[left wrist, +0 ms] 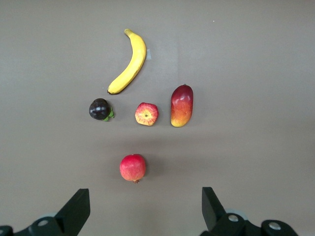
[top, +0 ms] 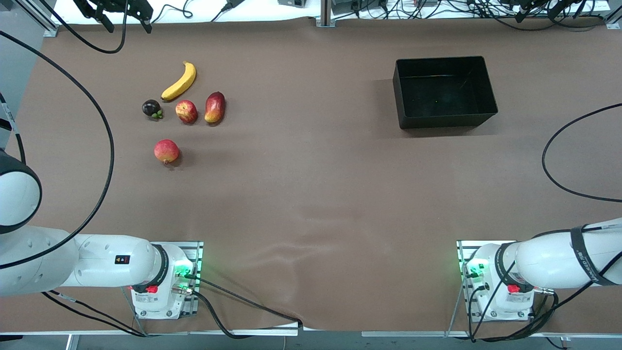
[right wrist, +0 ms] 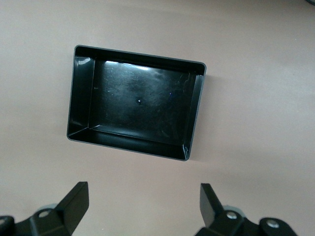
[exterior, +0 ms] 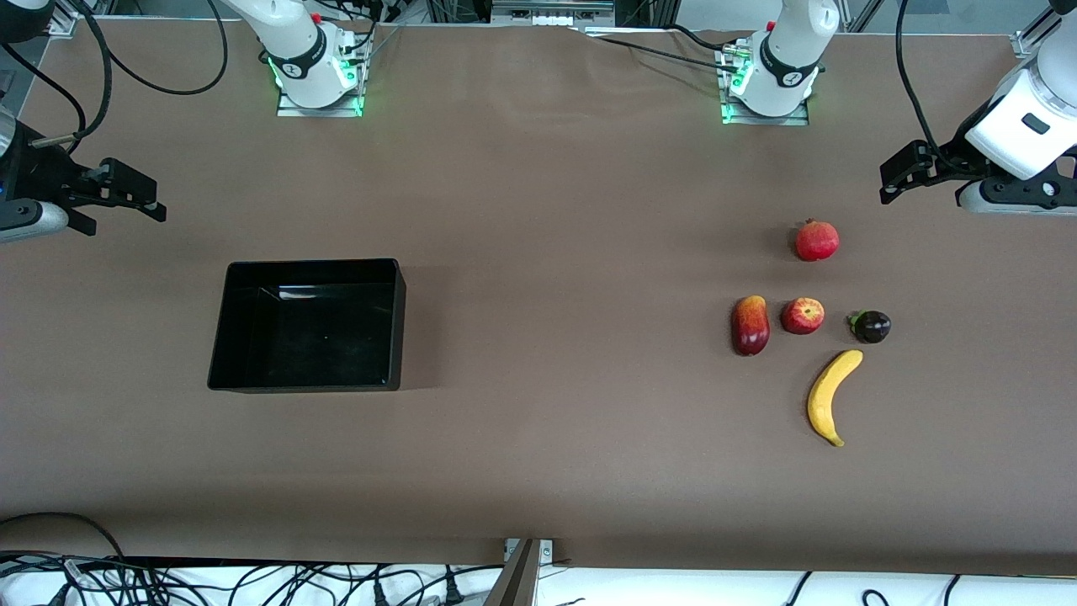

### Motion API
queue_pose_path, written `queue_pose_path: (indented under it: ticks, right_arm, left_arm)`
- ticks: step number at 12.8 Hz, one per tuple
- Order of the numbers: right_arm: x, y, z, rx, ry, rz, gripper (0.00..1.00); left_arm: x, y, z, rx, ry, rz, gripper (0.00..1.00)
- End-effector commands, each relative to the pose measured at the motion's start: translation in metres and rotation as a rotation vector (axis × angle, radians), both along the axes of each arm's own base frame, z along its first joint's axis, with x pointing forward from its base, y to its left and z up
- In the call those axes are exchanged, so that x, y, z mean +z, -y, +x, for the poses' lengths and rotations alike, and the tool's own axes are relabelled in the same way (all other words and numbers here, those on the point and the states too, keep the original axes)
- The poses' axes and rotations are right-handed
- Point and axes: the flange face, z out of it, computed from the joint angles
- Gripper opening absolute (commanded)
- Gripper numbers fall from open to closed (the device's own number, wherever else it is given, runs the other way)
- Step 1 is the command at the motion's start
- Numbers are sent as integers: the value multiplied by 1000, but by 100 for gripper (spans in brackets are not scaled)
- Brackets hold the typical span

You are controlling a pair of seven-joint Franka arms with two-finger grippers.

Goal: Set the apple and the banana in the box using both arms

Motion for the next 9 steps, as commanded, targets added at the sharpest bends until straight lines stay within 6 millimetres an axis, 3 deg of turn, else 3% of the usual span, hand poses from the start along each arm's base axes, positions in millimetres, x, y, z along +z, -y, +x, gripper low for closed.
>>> queue_pose_path:
  ticks: [1, 6, 9]
  right_arm:
    - [5, -1, -4, 4, -2, -23, 100]
    - [4, 2, -3, 5, -3, -42, 100]
    - [-19, 5, -2, 6, -45, -94, 100]
  left_arm:
    - [6, 2, 3, -9, -5, 27, 100]
    - [6, 3, 2, -12, -14, 29, 100]
    - [5, 4, 2, -14, -16, 31, 100]
